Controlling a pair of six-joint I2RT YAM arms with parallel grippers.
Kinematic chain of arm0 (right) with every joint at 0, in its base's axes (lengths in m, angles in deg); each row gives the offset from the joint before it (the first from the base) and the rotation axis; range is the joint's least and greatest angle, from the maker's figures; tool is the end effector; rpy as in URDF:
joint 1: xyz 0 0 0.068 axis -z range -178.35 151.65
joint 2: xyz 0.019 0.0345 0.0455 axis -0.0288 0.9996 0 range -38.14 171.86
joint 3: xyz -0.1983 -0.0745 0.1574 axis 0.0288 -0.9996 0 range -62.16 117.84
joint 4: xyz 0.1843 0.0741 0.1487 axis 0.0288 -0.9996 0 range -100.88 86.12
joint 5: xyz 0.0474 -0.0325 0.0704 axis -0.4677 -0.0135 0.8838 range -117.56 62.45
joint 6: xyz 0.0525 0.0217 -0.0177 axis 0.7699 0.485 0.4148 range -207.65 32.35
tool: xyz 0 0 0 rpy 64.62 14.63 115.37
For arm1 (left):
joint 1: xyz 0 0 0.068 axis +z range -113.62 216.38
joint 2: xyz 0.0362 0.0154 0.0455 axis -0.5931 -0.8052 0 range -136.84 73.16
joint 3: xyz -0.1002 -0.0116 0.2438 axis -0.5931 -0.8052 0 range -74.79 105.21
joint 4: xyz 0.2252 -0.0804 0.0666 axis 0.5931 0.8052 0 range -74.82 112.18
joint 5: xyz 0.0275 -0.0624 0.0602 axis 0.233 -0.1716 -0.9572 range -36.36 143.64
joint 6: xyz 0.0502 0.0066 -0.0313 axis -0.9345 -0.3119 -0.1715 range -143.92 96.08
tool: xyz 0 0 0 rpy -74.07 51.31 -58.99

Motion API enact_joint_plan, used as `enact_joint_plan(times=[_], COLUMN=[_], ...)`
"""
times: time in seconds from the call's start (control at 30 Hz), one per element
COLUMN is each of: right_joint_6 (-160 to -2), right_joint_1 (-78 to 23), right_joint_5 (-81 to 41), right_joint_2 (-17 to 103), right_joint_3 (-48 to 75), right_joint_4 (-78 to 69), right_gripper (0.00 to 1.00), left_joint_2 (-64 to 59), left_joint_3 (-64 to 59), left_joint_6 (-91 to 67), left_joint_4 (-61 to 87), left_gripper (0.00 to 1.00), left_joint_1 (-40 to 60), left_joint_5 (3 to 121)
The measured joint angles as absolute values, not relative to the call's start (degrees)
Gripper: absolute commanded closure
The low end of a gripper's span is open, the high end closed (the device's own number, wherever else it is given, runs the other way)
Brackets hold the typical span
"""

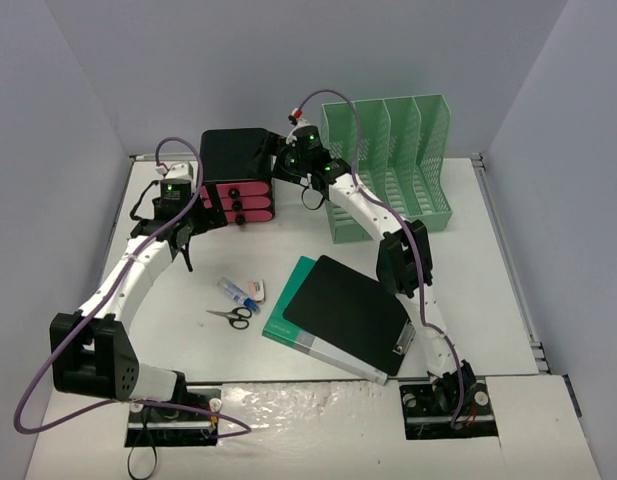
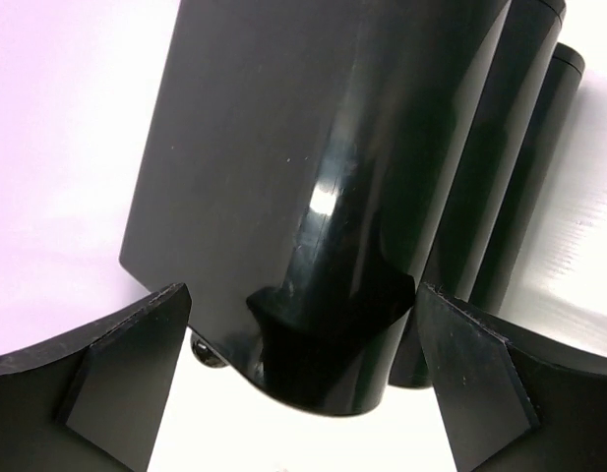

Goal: Organize the desk

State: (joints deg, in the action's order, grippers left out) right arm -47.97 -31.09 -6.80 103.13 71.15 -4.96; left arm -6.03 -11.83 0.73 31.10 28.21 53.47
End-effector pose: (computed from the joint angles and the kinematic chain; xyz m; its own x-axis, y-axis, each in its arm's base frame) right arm 0.4701 0.3208 0.2823 -0.6125 0.3159 -0.7246 -0.5314 0.5141 0.6733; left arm 0.3071 -0.0440 0.2943 -0.5368 -0.3443 -0.7702 -0.0928 0.9315 -0.3517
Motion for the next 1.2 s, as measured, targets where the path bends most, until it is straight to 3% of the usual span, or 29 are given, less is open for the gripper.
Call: enact_joint_plan(times=[1.2], right_joint_6=[-45.45], right_joint_1=[-30.16], right_joint_5=[-1.02], right_joint_2=[106.08], right_joint_3=[71.00], right_joint_4=[-0.61], right_gripper=[0.08], left_joint_2=[-16.91], left_joint_3=[-6.94], left_joint_6=[3.99], left_joint_4=[16.05], left_gripper=[0.03], left_joint_1=[28.63], left_joint_5=[62.80])
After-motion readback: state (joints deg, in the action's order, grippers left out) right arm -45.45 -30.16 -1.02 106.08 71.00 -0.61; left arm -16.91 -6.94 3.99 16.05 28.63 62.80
